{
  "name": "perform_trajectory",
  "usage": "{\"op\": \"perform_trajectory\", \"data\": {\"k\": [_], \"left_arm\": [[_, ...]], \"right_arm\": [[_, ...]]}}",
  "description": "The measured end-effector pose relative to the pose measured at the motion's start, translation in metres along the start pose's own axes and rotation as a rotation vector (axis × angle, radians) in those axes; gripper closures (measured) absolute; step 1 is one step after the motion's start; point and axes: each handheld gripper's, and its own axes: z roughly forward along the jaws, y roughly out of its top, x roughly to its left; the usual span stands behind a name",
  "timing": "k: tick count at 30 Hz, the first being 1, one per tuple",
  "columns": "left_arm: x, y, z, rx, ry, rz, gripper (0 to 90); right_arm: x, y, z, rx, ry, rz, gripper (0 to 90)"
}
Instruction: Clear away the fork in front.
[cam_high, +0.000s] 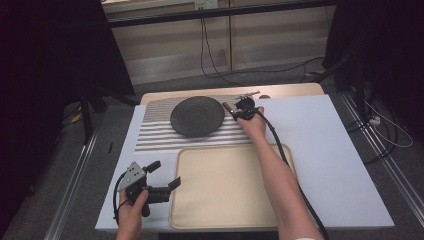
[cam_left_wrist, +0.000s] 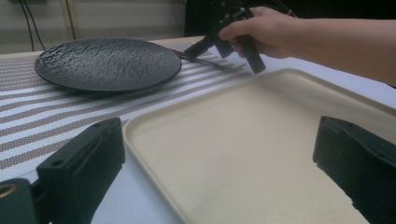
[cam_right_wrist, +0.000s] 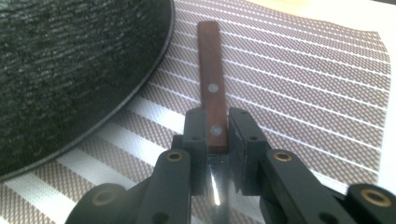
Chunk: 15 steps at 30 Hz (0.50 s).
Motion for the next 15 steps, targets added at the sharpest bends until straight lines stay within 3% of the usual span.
{"op": "perform_trajectory", "data": {"k": [6, 15], "left_arm": [[0.001, 0.001, 0.000, -0.005, 0.000, 0.000, 2.5], [-0.002, 0.002, 0.000, -0.005, -0.003, 0.008, 2.5]], "right_arm": [[-0.006, -0.003, -0.012, 0.061, 0.014, -0.072, 78.5], [-0.016, -0.019, -0.032, 0.080, 0.028, -0.100, 78.4]]}}
